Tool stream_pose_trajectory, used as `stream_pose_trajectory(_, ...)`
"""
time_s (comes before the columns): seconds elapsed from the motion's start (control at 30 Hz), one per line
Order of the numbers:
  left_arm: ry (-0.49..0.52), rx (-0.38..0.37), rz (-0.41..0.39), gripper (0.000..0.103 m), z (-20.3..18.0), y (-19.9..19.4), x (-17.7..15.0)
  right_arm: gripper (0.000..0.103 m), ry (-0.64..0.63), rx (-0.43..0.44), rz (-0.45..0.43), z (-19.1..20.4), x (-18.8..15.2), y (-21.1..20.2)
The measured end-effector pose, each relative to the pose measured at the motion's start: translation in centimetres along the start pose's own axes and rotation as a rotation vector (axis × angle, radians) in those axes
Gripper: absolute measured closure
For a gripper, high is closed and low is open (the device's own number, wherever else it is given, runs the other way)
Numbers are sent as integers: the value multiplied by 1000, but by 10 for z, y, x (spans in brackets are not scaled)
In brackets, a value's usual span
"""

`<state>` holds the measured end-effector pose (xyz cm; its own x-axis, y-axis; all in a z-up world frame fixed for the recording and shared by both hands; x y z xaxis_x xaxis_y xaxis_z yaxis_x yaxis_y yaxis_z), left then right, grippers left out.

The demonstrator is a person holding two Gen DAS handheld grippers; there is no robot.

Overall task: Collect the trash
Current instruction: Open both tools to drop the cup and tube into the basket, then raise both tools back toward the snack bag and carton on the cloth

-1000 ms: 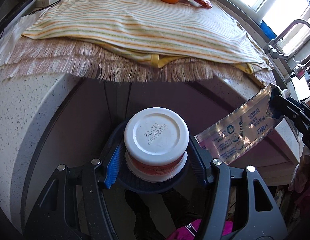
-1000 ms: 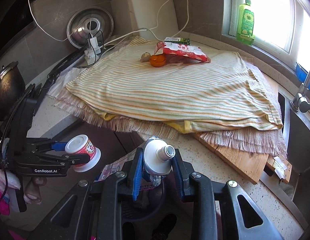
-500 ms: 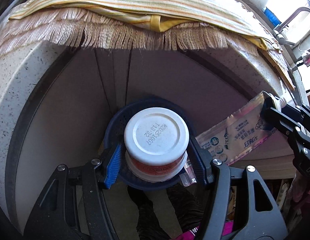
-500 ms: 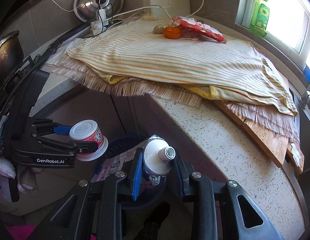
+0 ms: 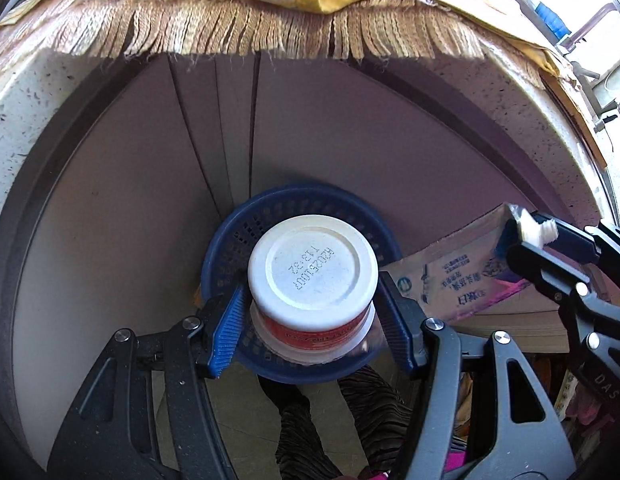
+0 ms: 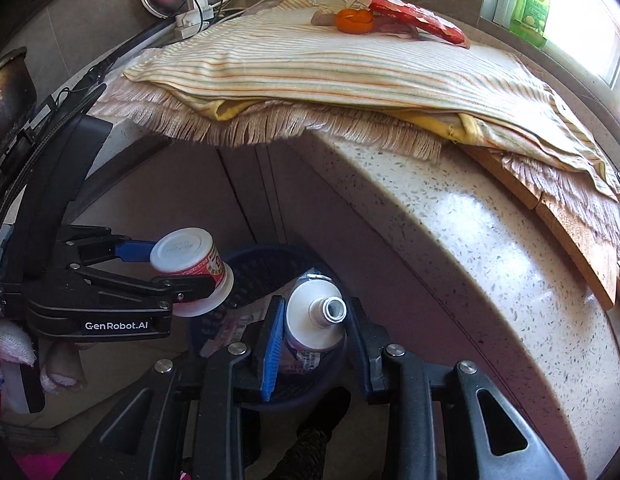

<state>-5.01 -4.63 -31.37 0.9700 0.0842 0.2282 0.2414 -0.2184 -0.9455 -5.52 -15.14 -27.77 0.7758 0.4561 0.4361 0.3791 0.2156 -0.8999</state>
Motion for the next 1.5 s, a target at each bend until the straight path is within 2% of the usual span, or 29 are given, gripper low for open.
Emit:
stream_pose_trajectory(0.37,13,11,26,39,-5,6,-1,69,0,53,30,11,-1,14)
stream_pose_trajectory(0.43,7,12,30,33,-4,7,-1,66,6,63,31,12,1,14)
stream_pose_trajectory(0.5,-1,12,23,30,-2,6,0,59,14,72,26,13,4,14)
stream_pose_trajectory(0.63,-9,17,22,30,1,4,2,58,25,80,19,12,6,11)
stream_pose_trajectory(0.77,-7,23,16,30,1,0,4,48,28,78,10,10,7,6)
stream_pose_trajectory(0.87,-7,26,8,30,1,-2,5,46,34,85,-2,9,10,1)
stream_pose_trajectory(1.13,-8,41,-20,30,0,-13,7,29,47,101,-30,8,21,-10)
stream_pose_trajectory(1.37,-1,49,-68,30,-4,-36,15,17,81,161,-66,-3,30,-29)
stream_pose_trajectory(1.5,0,41,-104,30,-7,-55,24,14,96,198,-92,-12,39,-46)
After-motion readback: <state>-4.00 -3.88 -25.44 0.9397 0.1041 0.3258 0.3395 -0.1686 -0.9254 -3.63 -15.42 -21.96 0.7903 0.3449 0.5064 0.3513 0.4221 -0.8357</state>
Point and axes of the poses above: each gripper's, at about its wrist camera, not at the fingertips, and y roughly the way its jaws point, z to its left, x to its top, the point moved 7 cm from there along y, roughly the way its jaws point, and after that the axes turned 3 degrees about z, right-handed, at the moved point
